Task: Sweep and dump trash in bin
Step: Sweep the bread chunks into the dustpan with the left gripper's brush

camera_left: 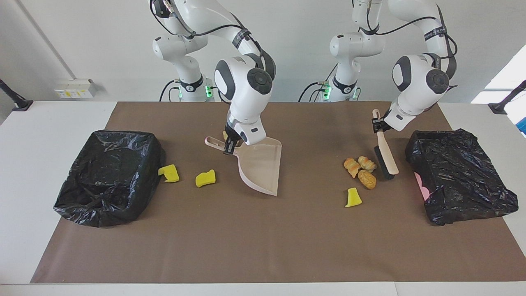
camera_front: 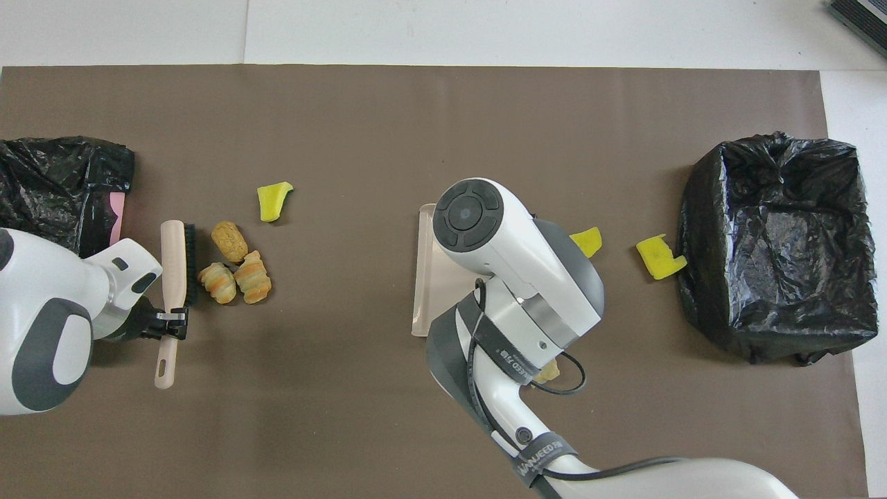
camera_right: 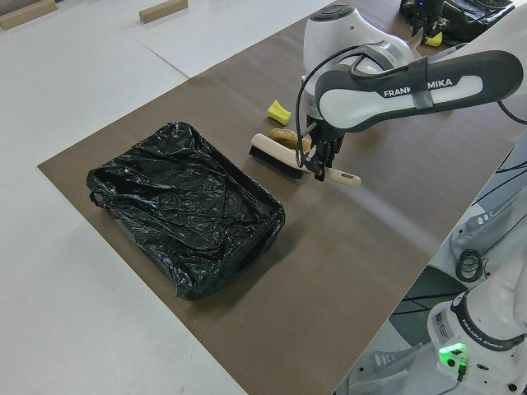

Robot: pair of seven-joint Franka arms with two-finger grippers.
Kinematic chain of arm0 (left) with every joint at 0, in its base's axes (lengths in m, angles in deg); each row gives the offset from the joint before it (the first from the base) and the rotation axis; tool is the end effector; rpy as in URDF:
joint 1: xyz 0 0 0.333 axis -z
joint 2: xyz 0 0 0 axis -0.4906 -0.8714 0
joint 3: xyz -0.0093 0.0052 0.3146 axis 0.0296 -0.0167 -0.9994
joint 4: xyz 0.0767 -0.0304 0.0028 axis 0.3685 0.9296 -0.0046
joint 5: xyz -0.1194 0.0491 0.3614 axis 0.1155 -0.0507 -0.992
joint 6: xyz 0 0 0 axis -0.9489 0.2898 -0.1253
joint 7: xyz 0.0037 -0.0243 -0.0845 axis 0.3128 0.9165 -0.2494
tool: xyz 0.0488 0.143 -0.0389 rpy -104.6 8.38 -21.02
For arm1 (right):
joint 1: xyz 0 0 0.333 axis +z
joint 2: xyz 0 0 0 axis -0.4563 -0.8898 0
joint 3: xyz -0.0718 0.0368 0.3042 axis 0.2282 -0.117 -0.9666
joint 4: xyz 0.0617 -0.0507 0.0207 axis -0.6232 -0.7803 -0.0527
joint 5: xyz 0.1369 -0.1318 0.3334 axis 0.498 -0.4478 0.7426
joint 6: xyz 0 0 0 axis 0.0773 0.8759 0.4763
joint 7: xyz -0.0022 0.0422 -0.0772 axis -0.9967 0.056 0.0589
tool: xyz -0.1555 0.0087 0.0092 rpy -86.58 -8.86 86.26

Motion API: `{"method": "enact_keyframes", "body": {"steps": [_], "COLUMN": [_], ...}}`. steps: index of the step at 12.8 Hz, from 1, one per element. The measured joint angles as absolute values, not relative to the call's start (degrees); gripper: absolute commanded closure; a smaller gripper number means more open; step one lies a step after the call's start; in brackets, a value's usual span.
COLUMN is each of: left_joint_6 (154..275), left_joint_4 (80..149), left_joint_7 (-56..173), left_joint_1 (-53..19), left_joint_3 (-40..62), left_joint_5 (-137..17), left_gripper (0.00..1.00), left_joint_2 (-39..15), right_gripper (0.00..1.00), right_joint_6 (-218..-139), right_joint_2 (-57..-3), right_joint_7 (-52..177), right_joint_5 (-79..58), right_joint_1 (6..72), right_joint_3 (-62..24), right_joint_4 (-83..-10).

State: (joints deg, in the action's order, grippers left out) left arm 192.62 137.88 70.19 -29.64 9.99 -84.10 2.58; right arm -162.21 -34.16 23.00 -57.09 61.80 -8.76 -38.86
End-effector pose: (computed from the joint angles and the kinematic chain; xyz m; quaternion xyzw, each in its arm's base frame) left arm 0.4577 -0.0181 0.3168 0.9945 0.0216 -0.1023 0.0032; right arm 0.5362 0.2870 0.3546 0.7300 0.6574 -0.1386 0.1258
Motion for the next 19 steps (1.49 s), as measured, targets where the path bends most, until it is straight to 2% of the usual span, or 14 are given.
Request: {"method": "enact_keyframes", "body": {"steps": [9, 19], "left_joint_6": [197.1, 203.1], "left_joint_4": [138.4, 138.4], "left_joint_7": [59.5, 53.6], "left_joint_1": [-17.8, -3.6], "left_joint_3": [10.4, 10.6], "left_joint_5": [-83.6, -72.1], "left_gripper": [1.0, 1.0], "left_joint_2": [0.9, 0.8], "right_gripper": [1.0, 1.0], "right_joint_6": [-166.3, -171.2], "right_joint_2": [-34.2, -34.8], "right_joint_7": [23.0, 20.3], "right_joint_5": [-57.2, -57.1], "right_joint_1": [61.9, 62.0], "right_joint_3": [-8.6, -8.7], "right_joint_4": [-41.0, -42.5]}}
